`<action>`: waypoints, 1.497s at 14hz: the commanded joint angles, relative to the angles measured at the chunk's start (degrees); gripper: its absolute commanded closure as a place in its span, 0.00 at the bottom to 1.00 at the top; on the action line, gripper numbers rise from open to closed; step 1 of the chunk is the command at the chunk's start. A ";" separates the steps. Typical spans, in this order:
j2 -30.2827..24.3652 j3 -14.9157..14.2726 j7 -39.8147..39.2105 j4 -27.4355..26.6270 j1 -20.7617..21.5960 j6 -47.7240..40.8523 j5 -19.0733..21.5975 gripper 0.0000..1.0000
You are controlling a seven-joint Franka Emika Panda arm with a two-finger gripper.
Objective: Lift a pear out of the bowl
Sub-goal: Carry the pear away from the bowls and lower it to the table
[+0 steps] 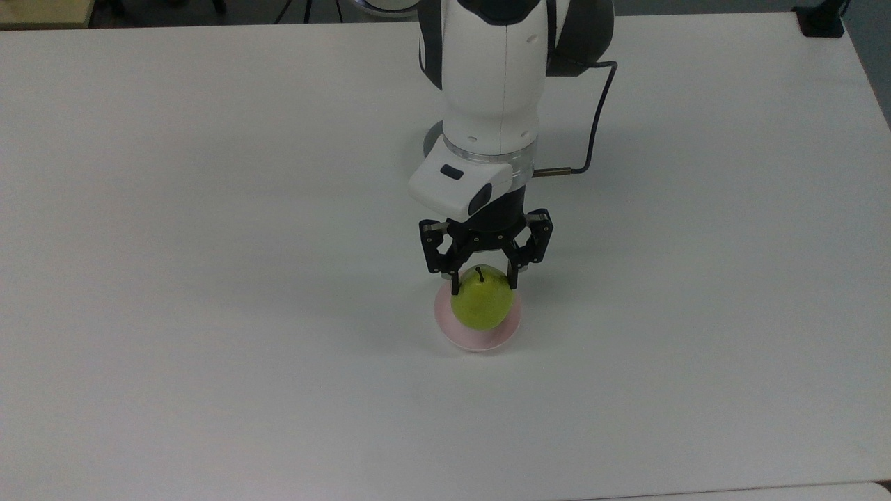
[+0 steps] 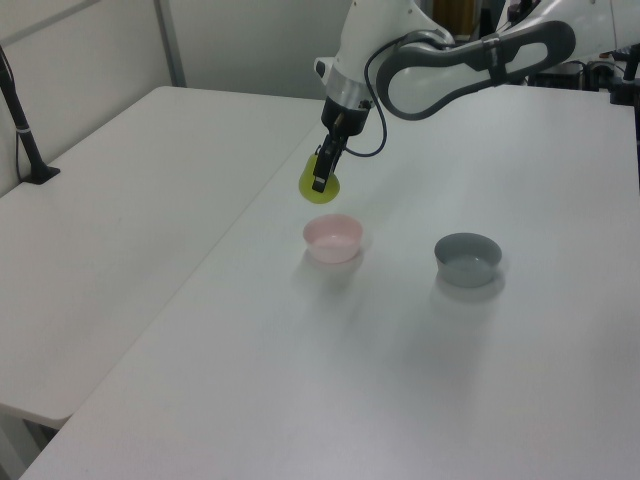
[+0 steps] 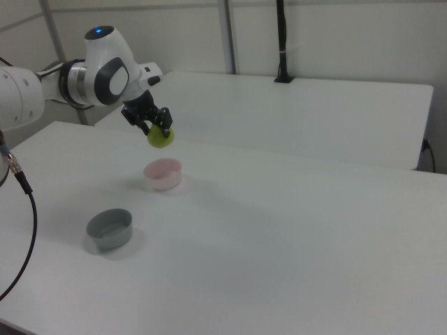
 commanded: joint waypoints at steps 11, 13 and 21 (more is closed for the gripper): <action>-16.03 -0.07 -18.68 -17.98 -18.88 -6.96 0.71 0.71; -14.62 -0.07 -19.92 -17.90 -19.59 -6.70 0.71 0.70; -4.52 -0.07 -21.95 -17.90 -18.89 -0.64 -1.12 0.70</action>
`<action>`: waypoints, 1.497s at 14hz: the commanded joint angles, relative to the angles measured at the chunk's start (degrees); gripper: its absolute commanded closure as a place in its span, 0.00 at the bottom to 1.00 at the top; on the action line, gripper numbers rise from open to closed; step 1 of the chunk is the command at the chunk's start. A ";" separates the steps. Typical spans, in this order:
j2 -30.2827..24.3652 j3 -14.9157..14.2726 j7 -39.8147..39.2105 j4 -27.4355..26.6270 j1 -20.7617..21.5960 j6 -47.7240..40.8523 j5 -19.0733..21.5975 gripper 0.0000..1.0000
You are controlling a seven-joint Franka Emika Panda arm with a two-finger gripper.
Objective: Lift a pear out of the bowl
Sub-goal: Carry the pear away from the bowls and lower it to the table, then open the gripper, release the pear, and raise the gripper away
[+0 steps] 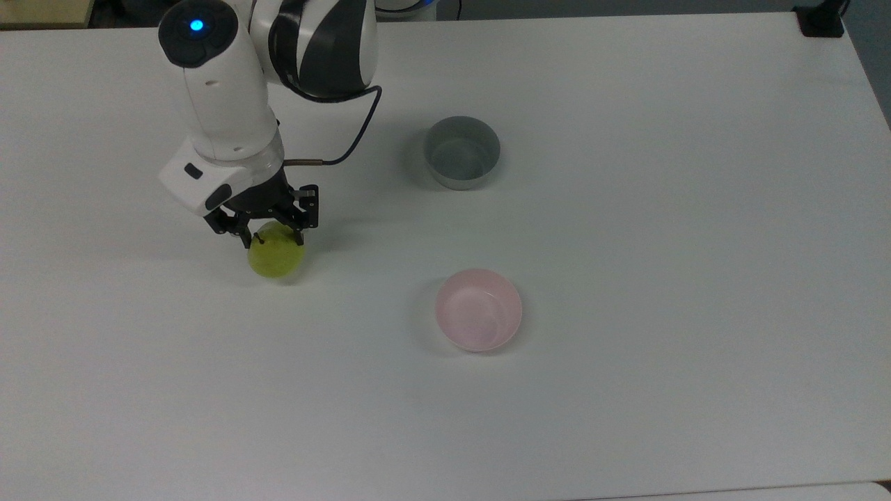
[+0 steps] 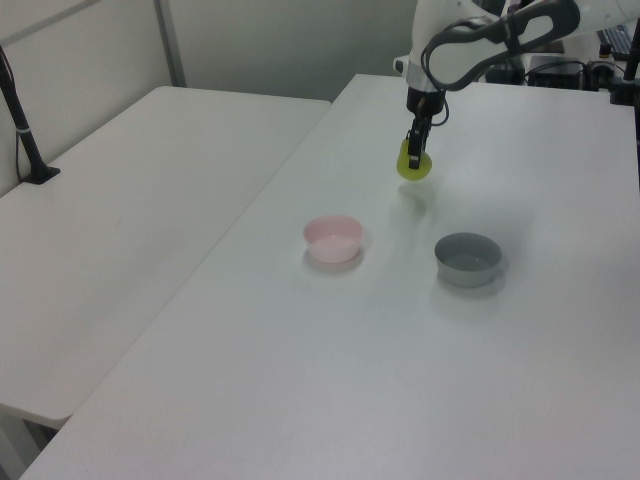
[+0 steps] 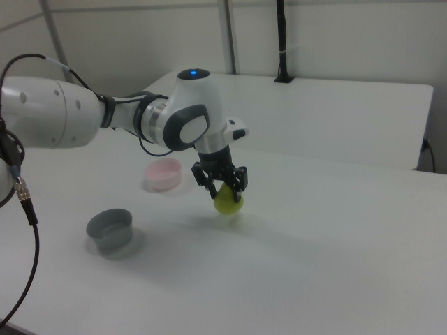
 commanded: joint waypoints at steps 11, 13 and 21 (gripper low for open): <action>-12.83 0.01 11.42 1.48 2.38 -14.96 -1.21 0.00; -19.95 -0.08 16.17 1.57 4.13 -25.23 -3.04 0.00; -24.64 5.27 19.88 1.66 0.99 -31.26 -5.25 0.00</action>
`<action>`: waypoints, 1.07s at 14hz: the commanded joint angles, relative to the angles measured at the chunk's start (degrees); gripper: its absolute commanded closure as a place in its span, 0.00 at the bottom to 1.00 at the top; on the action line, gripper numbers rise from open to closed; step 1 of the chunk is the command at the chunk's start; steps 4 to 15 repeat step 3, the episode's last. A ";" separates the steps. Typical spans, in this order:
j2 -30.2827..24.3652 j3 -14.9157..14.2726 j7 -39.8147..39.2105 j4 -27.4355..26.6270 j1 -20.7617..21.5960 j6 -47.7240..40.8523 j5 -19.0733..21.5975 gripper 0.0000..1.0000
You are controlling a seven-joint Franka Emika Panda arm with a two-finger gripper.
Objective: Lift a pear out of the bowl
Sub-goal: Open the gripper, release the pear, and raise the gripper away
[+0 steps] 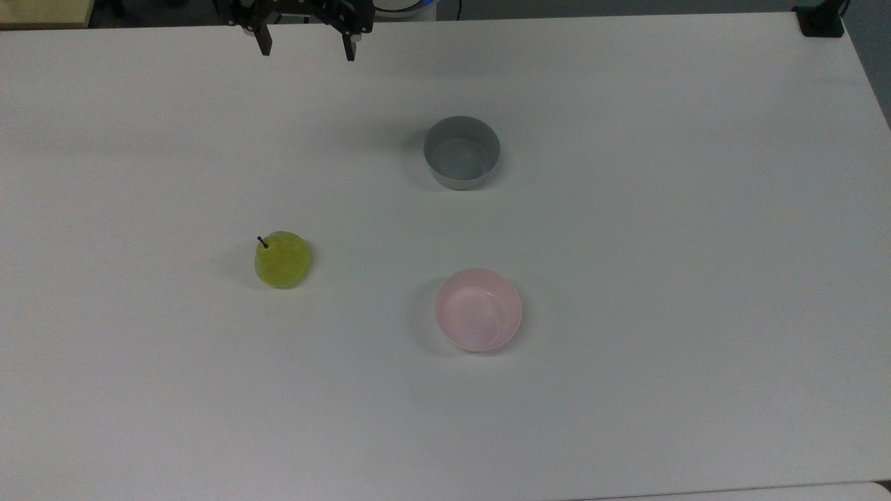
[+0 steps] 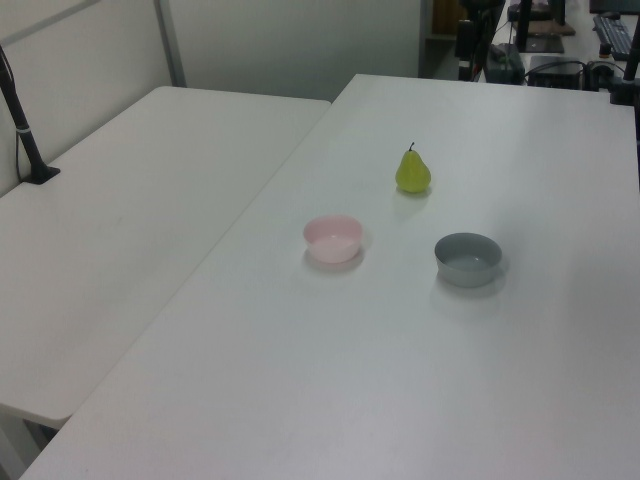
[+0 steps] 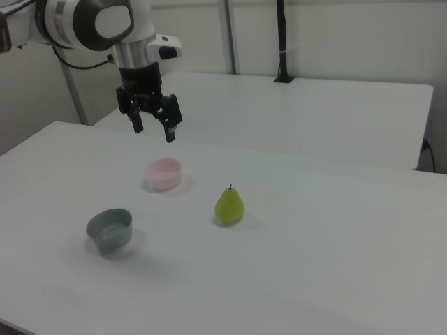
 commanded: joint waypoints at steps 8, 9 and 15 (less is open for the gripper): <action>-0.75 6.64 1.28 0.13 -7.43 -0.20 -0.34 0.00; -0.75 6.64 1.28 0.13 -7.43 -0.20 -0.34 0.00; -0.75 6.64 1.28 0.13 -7.43 -0.20 -0.34 0.00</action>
